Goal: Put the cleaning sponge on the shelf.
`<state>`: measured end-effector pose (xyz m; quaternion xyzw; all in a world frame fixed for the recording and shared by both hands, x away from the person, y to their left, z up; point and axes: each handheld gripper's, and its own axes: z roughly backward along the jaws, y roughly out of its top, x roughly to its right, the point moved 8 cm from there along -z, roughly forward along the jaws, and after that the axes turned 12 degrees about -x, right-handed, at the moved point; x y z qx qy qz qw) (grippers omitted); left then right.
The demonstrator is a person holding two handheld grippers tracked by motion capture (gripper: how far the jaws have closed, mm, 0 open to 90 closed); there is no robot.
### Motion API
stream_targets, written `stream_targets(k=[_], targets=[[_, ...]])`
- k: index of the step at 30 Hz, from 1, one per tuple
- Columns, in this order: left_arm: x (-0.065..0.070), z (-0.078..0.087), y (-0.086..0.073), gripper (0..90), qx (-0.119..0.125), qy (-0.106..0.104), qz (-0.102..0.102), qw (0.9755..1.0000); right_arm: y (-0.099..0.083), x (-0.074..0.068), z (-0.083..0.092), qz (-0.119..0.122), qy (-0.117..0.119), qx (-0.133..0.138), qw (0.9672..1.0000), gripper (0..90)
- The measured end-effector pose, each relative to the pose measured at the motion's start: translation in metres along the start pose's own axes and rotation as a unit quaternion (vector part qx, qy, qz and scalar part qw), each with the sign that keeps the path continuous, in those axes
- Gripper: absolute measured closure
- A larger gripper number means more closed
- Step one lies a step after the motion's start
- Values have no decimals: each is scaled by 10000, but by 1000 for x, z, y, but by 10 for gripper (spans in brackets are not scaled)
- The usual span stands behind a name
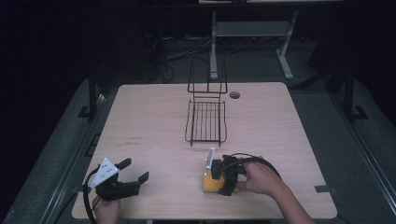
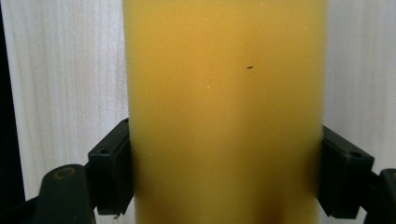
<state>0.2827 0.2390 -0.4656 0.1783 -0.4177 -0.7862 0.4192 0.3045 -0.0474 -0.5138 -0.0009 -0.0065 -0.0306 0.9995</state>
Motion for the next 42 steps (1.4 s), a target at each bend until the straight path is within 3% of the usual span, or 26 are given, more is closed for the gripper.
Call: stream_targets(k=[22, 31, 42], targets=[[-1, 1, 1, 130, 87, -43, 96, 9999, 15, 30, 29, -26, -119, 76, 9999, 209], [3, -2, 2, 129, 45, -48, 6, 10000, 19, 46, 36, -79, -143, 32, 9999, 208], [1, -2, 2, 129, 54, -49, 32, 10000, 26, 67, 45, -174, -186, 4, 9997, 208]])
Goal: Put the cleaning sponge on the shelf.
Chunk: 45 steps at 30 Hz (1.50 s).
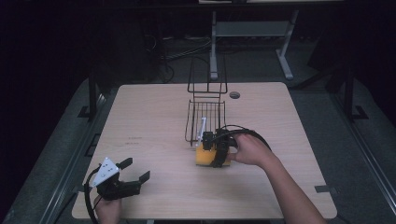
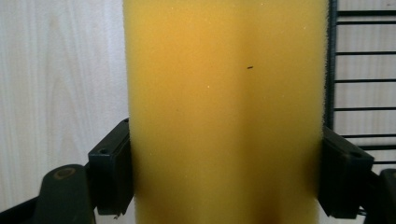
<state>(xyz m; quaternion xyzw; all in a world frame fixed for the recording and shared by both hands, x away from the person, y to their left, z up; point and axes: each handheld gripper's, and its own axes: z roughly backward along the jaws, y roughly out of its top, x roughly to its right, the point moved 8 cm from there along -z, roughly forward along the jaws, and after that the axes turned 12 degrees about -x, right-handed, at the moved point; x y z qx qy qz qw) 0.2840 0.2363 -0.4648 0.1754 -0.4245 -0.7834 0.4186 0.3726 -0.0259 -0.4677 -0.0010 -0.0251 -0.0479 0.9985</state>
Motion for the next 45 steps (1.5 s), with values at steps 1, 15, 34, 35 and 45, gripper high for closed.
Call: stream_targets(k=[1, 15, 34, 35, 45], targets=[[0, 0, 0, 130, 8, -2, 10, 10000, 1, 2, 0, 1, -1, 26, 10000, 208], [2, 0, 2, 129, 64, -65, 34, 10000, 13, 28, 3, -25, -51, 55, 10000, 209], [-1, 2, 3, 129, 131, -61, 88, 9999, 25, 68, 9, -46, -207, -42, 9998, 209], [-1, 2, 3, 130, 129, -58, 82, 9999, 26, 68, 10, -87, -192, 2, 9998, 209], [0, 1, 3, 130, 111, -67, 80, 9999, 33, 84, 7, -164, -128, -1, 9998, 210]])
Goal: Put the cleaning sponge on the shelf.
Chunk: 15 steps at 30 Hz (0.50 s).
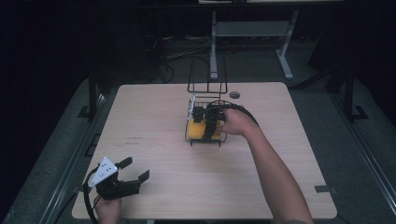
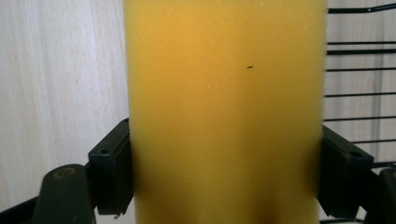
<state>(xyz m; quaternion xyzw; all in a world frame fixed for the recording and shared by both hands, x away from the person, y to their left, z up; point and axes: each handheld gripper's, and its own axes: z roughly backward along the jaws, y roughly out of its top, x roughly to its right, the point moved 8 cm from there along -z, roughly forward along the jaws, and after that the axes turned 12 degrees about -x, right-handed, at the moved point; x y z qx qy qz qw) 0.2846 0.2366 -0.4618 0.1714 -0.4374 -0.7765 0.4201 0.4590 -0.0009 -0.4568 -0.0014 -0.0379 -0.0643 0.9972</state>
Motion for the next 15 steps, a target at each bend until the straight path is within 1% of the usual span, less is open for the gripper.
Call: stream_targets(k=[1, 2, 3, 4, 5, 6, 7, 8, 10, 11, 12, 13, 15], targets=[[0, 0, 0, 130, 4, -1, -1, 10000, 0, 1, -1, -26, 3, -3, 10000, 210], [0, 0, 0, 130, 1, -7, -2, 10000, 0, 4, -3, 8, -40, 11, 10000, 209], [0, 0, 0, 129, 7, -9, 3, 10000, -1, 6, -5, -11, -24, -11, 10000, 209], [-1, 0, 0, 129, 2, -8, 1, 10000, -2, 8, -7, 18, -26, -15, 10000, 209], [-1, 0, 0, 129, 9, -10, 8, 10000, -3, 9, -8, -39, -12, -71, 10000, 209], [-1, 0, 0, 129, 14, -12, 12, 10000, -3, 11, -10, -9, -33, -53, 10000, 209], [-1, 0, 0, 129, 13, -11, 11, 10000, -4, 12, -11, -52, 1, -80, 10000, 209], [-1, 0, 0, 130, 13, -11, 15, 10000, -4, 13, -13, -30, -12, -63, 10000, 209], [-1, 0, 0, 129, 6, -10, 9, 10000, -4, 16, -17, -38, -6, -144, 9999, 209], [-1, 0, 0, 129, 4, -11, 5, 10000, -5, 16, -18, -94, 13, -177, 9998, 209], [0, 0, 0, 129, 6, -13, 3, 10000, -5, 18, -19, -66, -5, -151, 9999, 209], [0, 0, 0, 130, 5, -11, 4, 10000, -5, 20, -20, -89, 20, -129, 9999, 208], [0, 0, 0, 130, 11, -11, 10, 10000, -5, 21, -21, -94, -4, -135, 9999, 208]])
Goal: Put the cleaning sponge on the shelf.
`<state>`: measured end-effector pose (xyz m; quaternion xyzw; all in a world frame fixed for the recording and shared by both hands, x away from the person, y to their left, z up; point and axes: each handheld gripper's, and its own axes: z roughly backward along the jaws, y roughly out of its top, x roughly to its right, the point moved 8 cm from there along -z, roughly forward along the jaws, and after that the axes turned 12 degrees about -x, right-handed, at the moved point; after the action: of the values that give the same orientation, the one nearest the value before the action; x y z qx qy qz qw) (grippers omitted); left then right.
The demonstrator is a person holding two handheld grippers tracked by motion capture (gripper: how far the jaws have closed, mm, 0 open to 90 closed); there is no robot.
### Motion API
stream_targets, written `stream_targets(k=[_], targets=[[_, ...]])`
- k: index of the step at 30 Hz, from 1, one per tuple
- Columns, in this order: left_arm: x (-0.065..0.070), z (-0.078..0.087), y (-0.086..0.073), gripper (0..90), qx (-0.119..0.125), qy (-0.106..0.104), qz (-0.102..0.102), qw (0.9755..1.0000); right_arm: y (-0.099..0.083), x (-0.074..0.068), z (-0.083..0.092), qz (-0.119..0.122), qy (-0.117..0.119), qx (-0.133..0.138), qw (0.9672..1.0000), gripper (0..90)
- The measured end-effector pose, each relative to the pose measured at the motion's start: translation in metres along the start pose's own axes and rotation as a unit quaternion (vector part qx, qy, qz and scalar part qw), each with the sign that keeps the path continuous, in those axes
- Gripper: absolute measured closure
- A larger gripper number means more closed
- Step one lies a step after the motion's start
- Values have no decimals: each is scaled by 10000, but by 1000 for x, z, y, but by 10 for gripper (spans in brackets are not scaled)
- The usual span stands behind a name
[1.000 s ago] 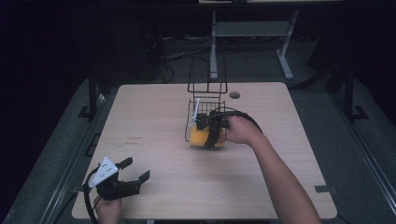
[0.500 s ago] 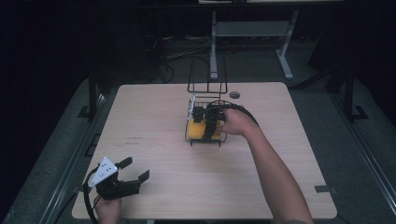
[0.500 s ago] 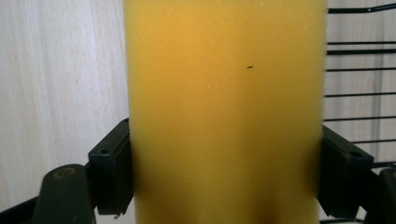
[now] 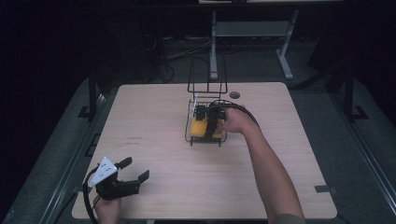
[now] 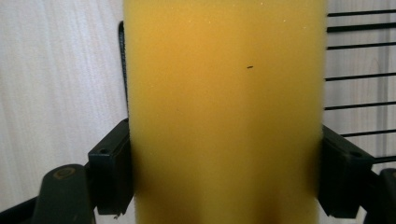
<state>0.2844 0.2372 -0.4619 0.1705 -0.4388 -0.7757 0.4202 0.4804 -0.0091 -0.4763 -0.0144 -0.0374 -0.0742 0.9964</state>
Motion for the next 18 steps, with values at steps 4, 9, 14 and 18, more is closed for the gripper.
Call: stream_targets(k=[4, 9, 14, 18], targets=[[-1, 1, 0, 129, -5, 4, 3, 10000, 1, 1, -5, -11, 68, -28, 10000, 207], [-1, 1, -1, 130, -2, 16, 6, 10000, 3, 2, -7, 6, 54, 1, 10000, 206], [-2, 1, -1, 130, -1, 20, 5, 10000, 3, 3, -7, 32, -9, 14, 10000, 203], [-1, 1, -1, 130, -3, 11, 9, 10000, 2, 2, -7, 36, -19, -31, 10000, 202]])
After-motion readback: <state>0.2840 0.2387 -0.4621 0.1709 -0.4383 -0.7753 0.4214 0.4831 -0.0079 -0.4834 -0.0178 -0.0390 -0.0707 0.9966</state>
